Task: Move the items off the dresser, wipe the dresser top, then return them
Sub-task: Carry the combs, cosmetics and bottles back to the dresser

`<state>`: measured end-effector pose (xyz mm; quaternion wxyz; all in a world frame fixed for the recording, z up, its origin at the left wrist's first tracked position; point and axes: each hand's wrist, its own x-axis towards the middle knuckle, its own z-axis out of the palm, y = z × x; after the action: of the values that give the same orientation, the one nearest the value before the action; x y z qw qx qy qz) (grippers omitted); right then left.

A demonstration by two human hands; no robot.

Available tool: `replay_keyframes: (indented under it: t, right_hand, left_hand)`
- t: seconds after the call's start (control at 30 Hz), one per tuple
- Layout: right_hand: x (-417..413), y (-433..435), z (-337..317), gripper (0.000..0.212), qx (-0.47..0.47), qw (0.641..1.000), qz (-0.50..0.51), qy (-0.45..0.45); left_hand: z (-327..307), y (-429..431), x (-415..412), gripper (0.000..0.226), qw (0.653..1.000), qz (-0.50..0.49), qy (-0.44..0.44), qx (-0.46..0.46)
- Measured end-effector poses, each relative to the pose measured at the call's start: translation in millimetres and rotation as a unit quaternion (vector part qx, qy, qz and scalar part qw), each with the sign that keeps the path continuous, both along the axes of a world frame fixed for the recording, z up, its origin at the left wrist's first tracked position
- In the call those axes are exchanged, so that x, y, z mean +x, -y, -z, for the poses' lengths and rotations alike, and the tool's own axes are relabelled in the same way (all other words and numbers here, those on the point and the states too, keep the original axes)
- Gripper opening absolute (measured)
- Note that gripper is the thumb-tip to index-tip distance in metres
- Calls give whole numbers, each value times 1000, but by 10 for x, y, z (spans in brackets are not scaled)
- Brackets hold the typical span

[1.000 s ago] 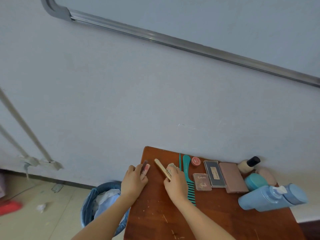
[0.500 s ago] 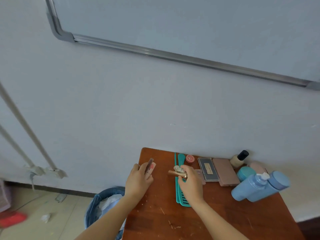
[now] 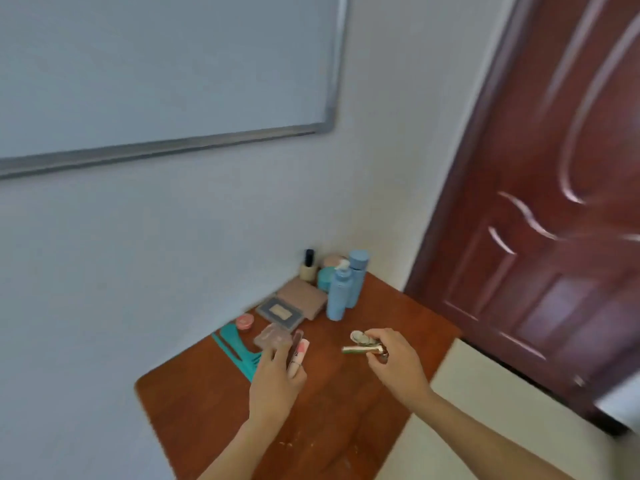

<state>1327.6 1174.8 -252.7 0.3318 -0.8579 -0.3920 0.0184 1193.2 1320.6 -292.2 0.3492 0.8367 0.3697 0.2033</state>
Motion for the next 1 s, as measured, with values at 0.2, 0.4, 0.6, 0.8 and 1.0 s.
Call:
replay_keyframes:
  t: [0.2,0.4,0.6,0.8,1.0]
  right_hand:
    - [-336,1129,-89,28,2,975,220,-37]
    - [-554,2194,-397,30,13,936,351,-30]
    - [-748,3237,-541,29,41,908,416,-24]
    - [-912,4527,-523,29,69,889,452,-22]
    - [-1071,5798,-457,27,89,856,509,-19]
  left_hand:
    - [-88,617,185,45,987,160,22,-8]
    - [-264,1398,491,40,957,289,34,8]
    - [-414,2380,665,41,926,371,67,19]
    - [-386,3803,846,44,914,402,35,28]
    - [-397,5256,952,34,892,445,56,-49]
